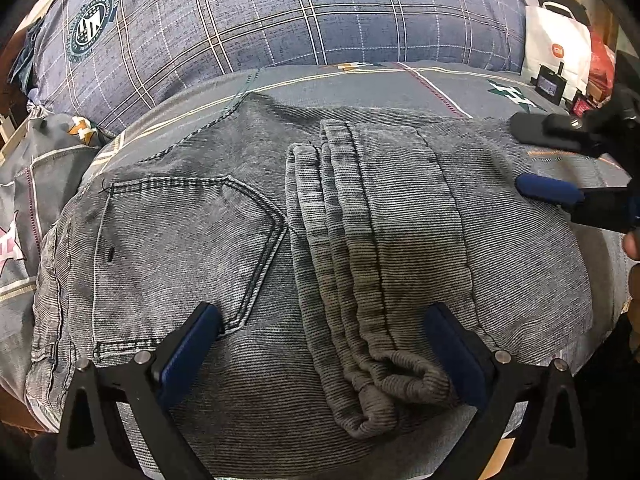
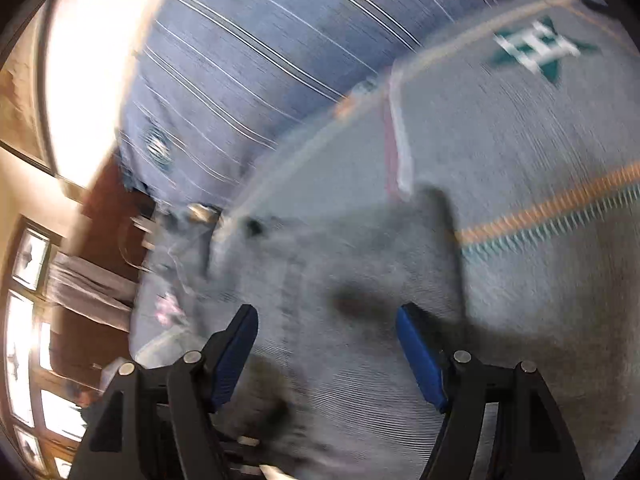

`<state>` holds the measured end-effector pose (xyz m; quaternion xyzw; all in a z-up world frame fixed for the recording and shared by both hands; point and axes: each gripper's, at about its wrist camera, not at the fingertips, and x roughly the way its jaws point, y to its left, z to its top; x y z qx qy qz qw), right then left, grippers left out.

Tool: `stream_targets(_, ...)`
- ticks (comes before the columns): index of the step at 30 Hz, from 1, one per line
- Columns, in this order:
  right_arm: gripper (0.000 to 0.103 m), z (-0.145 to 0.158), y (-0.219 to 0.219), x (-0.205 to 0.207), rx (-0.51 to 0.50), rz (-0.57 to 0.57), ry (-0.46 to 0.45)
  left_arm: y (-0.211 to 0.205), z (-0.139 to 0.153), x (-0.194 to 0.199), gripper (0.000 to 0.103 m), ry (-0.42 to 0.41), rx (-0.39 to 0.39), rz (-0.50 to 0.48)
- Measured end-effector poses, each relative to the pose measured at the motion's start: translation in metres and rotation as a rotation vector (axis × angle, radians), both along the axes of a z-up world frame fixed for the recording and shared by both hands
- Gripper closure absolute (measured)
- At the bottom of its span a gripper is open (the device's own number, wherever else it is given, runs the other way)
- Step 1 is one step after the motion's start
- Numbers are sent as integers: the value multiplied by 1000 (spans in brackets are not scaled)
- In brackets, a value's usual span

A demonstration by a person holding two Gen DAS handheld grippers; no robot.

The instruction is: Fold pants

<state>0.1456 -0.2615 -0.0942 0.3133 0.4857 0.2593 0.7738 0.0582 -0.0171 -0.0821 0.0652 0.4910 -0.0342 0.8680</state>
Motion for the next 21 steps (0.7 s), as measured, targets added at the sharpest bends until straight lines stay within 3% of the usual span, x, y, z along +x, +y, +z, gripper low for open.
stream_targets(4,28,11,-8,-7,59,-22,-60,-2,1,-1,0,7,3,20)
stream_targets(8,28,24,-4,-17,98,28,-125,-2,1,-2,0,6,7,25)
stream_targets(11,28,-4,2,-14,43,59,-16,-3,1,-2,0,6,12,36)
stream_targets(13,28,-3,-6,-16,101,36,-20,-3,0,-3,0,4,13,38)
stream_targets(17,28,12,-11,-26,82,37,-71,-3,0,-3,0,4,12,38)
stream_targets(21,27,4,-3,-43,71,109,-37,-3,0,-3,0,3,12,45)
